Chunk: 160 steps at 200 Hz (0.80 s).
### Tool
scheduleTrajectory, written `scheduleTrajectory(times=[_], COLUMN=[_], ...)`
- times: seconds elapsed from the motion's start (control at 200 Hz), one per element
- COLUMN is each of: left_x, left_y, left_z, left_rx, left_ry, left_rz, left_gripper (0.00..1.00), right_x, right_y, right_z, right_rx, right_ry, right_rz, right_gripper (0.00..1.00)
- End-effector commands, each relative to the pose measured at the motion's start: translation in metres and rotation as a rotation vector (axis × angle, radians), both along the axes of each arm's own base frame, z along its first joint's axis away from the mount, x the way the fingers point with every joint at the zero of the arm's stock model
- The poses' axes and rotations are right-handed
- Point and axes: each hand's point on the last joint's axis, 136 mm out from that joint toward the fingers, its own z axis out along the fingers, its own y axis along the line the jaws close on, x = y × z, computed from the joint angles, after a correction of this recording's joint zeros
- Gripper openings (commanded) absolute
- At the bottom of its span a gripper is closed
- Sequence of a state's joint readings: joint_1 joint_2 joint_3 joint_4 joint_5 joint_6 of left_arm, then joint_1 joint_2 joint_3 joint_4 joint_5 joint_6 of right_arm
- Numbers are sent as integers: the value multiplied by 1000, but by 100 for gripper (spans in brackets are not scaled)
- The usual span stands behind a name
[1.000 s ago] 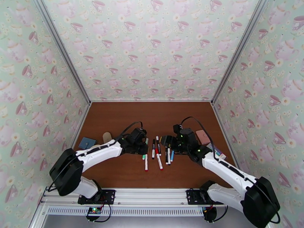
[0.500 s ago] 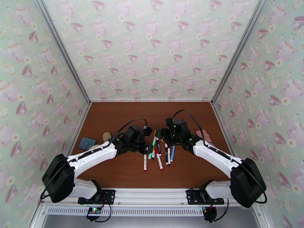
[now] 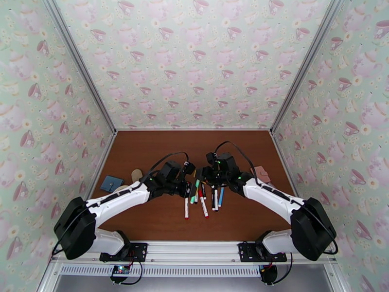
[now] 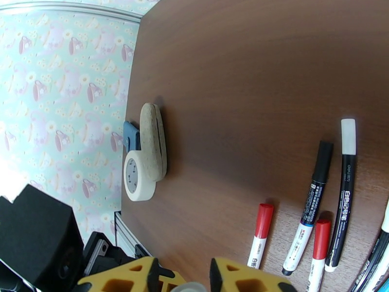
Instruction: Open the pen caps
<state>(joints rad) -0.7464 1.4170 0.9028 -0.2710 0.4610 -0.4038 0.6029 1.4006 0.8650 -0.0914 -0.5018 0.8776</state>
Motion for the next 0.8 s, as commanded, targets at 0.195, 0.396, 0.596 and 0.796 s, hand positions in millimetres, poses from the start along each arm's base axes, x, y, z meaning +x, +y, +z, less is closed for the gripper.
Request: scheduleTrajectory(times=[0.195, 0.396, 0.596, 0.796], left_x=[1, -1, -6, -9], left_y=[-2, -2, -1, -5], left_z=[-4, -4, -5, 2], left_rx=[-5, -6, -17, -126], left_ry=[21, 27, 35, 65], left_rz=[-1, -7, -18, -24], left_gripper=[22, 22, 23, 39], right_x=[0, 1, 3, 1], right_y=[6, 6, 3, 5], right_z=[-4, -6, -4, 5], right_rx=[-35, -46, -58, -28], right_ry=[-10, -14, -30, -40], right_rz=[21, 14, 1, 6], right_gripper=[28, 22, 17, 14])
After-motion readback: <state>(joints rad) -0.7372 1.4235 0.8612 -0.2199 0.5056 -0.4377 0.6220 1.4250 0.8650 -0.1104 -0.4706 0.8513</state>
